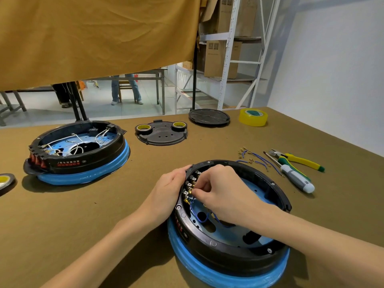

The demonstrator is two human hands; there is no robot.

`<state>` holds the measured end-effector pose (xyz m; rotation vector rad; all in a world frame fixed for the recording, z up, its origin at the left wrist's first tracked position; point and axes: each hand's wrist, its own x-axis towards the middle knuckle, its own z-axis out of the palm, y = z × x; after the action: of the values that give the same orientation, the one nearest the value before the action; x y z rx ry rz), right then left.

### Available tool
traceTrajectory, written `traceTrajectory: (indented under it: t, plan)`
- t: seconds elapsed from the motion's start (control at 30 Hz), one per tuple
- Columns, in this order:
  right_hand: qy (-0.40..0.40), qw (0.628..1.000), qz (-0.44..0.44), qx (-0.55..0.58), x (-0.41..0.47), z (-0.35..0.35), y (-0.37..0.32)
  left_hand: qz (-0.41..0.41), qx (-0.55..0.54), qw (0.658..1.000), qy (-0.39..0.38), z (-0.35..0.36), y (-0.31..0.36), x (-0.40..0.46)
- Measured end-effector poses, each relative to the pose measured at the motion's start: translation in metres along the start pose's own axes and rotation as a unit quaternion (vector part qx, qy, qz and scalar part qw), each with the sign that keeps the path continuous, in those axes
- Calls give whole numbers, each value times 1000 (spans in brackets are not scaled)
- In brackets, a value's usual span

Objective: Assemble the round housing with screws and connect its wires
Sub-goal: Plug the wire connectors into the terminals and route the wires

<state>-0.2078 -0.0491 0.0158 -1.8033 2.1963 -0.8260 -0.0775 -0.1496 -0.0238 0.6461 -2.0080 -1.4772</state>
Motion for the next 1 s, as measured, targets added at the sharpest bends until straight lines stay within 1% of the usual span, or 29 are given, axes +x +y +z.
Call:
traceTrajectory:
  t: [0.1, 0.23, 0.33, 0.5, 0.63, 0.67, 0.7, 0.77, 0.8, 0.87, 1.0]
  plan:
    - [5, 1000, 10, -1, 0, 3, -2, -11, 18, 1000, 13, 0, -3, 1]
    - [12, 999, 25, 18, -1, 5, -2, -24, 73, 997, 26, -2, -5, 3]
    - [21, 999, 28, 20, -2, 5, -3, -26, 87, 996, 21, -2, -4, 3]
    - [23, 1000, 18, -7, -5, 7, -7, -35, 127, 991, -4, -5, -6, 4]
    - [18, 1000, 14, 0, -5, 4, -4, -45, 135, 989, -29, -10, -9, 1]
    - [19, 1000, 14, 3, -6, 3, -3, -34, 130, 991, -14, -8, -9, -3]
    - [21, 1000, 18, 9, -6, 3, -2, -20, 113, 993, 18, -5, -9, -8]
    - [23, 999, 30, 24, -6, 3, -1, 6, 50, 995, 85, 1, -12, -17]
    - [23, 999, 36, 31, -6, 2, -1, 13, 29, 995, 97, 3, -13, -19]
    - [21, 998, 44, 42, -5, 2, -1, 15, 17, 996, 84, 4, -13, -20]
    - [19, 997, 47, 58, -5, -1, 1, 18, 72, 996, 49, 2, -11, -20]
